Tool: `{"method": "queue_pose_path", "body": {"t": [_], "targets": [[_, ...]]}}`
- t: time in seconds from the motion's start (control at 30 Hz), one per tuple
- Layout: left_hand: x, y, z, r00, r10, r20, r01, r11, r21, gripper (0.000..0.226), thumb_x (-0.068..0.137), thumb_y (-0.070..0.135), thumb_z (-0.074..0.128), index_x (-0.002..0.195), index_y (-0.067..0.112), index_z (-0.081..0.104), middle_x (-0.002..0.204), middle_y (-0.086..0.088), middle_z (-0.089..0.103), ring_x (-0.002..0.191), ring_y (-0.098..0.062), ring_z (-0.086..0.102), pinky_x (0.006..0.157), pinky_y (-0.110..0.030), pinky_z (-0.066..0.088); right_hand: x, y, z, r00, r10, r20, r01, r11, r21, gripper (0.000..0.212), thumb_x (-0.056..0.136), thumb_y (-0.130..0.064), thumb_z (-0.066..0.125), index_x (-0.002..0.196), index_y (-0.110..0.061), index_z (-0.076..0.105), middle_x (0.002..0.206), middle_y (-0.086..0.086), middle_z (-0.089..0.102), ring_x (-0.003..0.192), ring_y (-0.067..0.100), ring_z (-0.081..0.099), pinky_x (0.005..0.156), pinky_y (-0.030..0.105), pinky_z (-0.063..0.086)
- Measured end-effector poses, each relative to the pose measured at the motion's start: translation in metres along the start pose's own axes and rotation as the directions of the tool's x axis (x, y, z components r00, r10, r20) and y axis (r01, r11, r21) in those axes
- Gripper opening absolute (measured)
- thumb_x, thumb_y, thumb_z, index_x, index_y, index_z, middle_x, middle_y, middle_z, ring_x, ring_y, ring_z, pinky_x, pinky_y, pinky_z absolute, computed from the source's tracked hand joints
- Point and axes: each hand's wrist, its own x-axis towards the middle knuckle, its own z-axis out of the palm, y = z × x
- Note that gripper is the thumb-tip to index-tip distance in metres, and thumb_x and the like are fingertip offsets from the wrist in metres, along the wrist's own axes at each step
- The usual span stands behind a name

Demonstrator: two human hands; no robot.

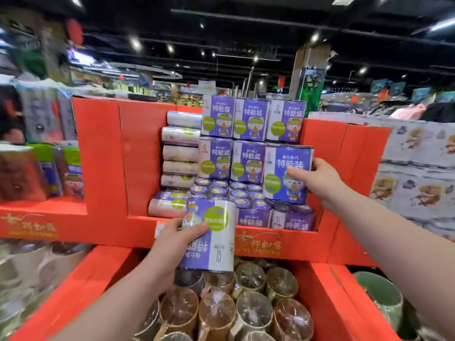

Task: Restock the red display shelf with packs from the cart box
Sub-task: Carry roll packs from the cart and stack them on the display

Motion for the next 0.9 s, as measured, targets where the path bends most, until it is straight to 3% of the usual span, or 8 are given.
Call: {"method": "queue_pose_path", "body": {"t": [0.17,0.23,0.33,0.47,0.53,0.67,0.8,0.9], "targets": [[0.012,0.015,-0.006,0.998,0.060,-0.022,-0.060,0.998,0.007,0.043,0.077,0.015,0.074,0.114,-0.001,0.058,0.095,-0.018,0.074,0.078,-0.029,0.072,0.067,-0.035,0.059,0.051,-0.006,0.018,0.998,0.008,-0.069,-0.029,0.949,-0.312,0.069,0.059,-0.035,0.083,0.114,-0.003,0.059,0.116,0.018,0.065,0.105,0.033,0.064,0.089,0.043,0.053],[0.016,0.019,-0.009,0.998,0.066,-0.017,-0.066,0.998,0.018,0.053,0.069,0.018,0.080,0.115,0.000,0.058,0.096,-0.017,0.074,0.083,-0.033,0.072,0.074,-0.040,0.058,0.059,-0.010,0.025,0.996,0.012,-0.091,-0.048,0.914,-0.403,0.063,0.071,-0.027,0.079,0.120,0.003,0.052,0.124,0.022,0.059,0.113,0.036,0.058,0.091,0.040,0.048],[0.023,0.024,-0.014,0.996,0.082,-0.021,-0.081,0.997,0.016,0.040,0.077,0.013,0.074,0.112,0.002,0.058,0.094,-0.017,0.074,0.078,-0.030,0.072,0.066,-0.035,0.058,0.071,-0.009,0.028,0.994,0.025,-0.107,-0.075,0.870,-0.488,0.060,0.080,-0.018,0.074,0.127,0.005,0.043,0.130,0.023,0.053,0.118,0.036,0.054,0.091,0.038,0.043],[0.032,0.031,-0.017,0.996,0.084,-0.034,-0.083,0.996,0.025,0.029,0.081,0.010,0.070,0.106,0.002,0.059,0.091,-0.016,0.074,0.069,-0.025,0.072,0.060,-0.032,0.056,0.083,-0.018,0.026,0.995,0.051,-0.089,-0.096,0.772,-0.628,0.082,0.076,-0.016,0.079,0.136,-0.001,0.025,0.132,0.023,0.049,0.120,0.037,0.052,0.093,0.038,0.043],[0.037,0.033,-0.019,0.994,0.095,-0.044,-0.094,0.995,0.041,0.036,0.077,0.014,0.077,0.106,0.004,0.059,0.099,-0.017,0.072,0.071,-0.025,0.072,0.057,-0.030,0.055,0.083,-0.022,0.028,0.998,0.017,-0.056,-0.054,0.635,-0.771,0.087,0.072,-0.019,0.081,0.137,-0.006,0.025,0.135,0.021,0.041,0.121,0.038,0.050,0.093,0.040,0.044],[0.046,0.041,-0.019,0.994,0.100,-0.042,-0.099,0.994,0.046,0.052,0.063,0.022,0.084,0.106,0.007,0.058,0.104,-0.016,0.070,0.072,-0.025,0.073,0.054,-0.029,0.055,0.086,-0.024,0.036,0.995,-0.089,0.051,0.068,0.198,-0.978,0.079,0.068,-0.032,0.081,0.130,-0.011,0.037,0.133,0.011,0.042,0.121,0.036,0.048,0.091,0.041,0.045],[0.051,0.047,-0.020,0.996,0.088,-0.025,-0.088,0.996,0.032,0.039,0.077,0.017,0.075,0.109,0.008,0.055,0.092,-0.013,0.074,0.070,-0.023,0.073,0.056,-0.030,0.055,0.095,-0.027,0.034,0.986,-0.126,0.111,0.120,0.070,-0.990,0.081,0.064,-0.045,0.081,0.125,-0.015,0.038,0.130,0.008,0.046,0.120,0.032,0.048,0.092,0.038,0.043],[0.054,0.049,-0.021,0.996,0.090,-0.024,-0.090,0.996,0.021,0.034,0.078,0.016,0.074,0.105,0.008,0.056,0.089,-0.012,0.075,0.067,-0.022,0.072,0.056,-0.030,0.055,0.099,-0.020,0.032,0.940,-0.295,0.173,0.137,-0.139,-0.981,0.071,0.064,-0.053,0.076,0.117,-0.019,0.042,0.123,0.001,0.053,0.116,0.024,0.048,0.089,0.035,0.038]]}}
